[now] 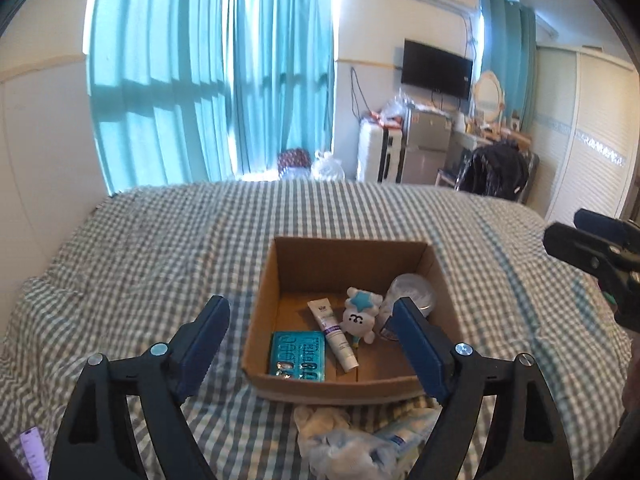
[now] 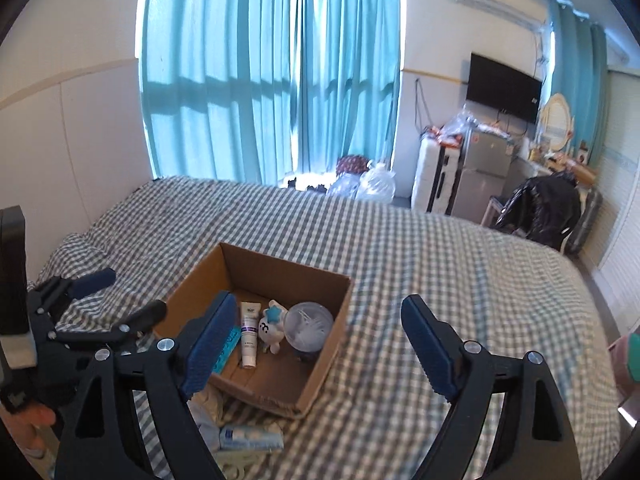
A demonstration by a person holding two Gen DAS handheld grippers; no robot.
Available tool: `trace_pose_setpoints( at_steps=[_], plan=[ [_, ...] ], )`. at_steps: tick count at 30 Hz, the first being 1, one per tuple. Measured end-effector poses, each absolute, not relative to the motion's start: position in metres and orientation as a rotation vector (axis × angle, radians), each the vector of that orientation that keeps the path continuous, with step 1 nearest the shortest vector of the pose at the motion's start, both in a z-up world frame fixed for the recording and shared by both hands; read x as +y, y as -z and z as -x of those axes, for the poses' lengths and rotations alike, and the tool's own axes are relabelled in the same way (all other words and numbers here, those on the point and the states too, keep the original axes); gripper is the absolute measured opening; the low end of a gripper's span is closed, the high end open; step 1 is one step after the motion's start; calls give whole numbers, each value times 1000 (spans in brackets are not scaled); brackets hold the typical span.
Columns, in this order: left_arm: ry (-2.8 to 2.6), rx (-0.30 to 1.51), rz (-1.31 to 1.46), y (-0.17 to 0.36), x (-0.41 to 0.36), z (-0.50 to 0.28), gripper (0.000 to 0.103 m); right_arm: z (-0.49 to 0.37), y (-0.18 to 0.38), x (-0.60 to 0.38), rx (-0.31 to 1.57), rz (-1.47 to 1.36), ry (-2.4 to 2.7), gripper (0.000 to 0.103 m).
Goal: Organize objects
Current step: 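Carry tube and plush into the box and open both tools, then grasp the white sock with left tool while right tool grasps the green hanger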
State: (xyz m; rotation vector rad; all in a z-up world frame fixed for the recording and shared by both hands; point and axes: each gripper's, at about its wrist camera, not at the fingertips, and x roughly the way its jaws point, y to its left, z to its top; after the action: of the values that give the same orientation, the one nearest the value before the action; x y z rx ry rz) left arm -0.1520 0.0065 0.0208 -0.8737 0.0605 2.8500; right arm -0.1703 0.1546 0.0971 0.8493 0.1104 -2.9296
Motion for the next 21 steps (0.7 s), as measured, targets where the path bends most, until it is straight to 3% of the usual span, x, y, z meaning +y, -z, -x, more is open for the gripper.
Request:
trace_pose_setpoints(
  at_steps=[2, 7, 10, 13, 21],
  plan=[
    [-2888, 87, 838, -33, 8, 138, 96, 151, -107, 154, 127, -819, 2946, 89],
    [-2963, 107, 797, -56, 8, 100, 97, 113, -125, 149, 143, -764, 2970, 96],
    [-3003, 109, 746, -64, 4, 82, 103, 95, -134, 146, 137, -727, 3010, 103],
    [-3031, 85, 707, -64, -1, 68, 103, 80, -134, 142, 124, -697, 2999, 103],
    [-3040, -48, 750, -19, -16, 53, 103, 63, -67, 140, 37, -726, 2949, 103]
  ],
)
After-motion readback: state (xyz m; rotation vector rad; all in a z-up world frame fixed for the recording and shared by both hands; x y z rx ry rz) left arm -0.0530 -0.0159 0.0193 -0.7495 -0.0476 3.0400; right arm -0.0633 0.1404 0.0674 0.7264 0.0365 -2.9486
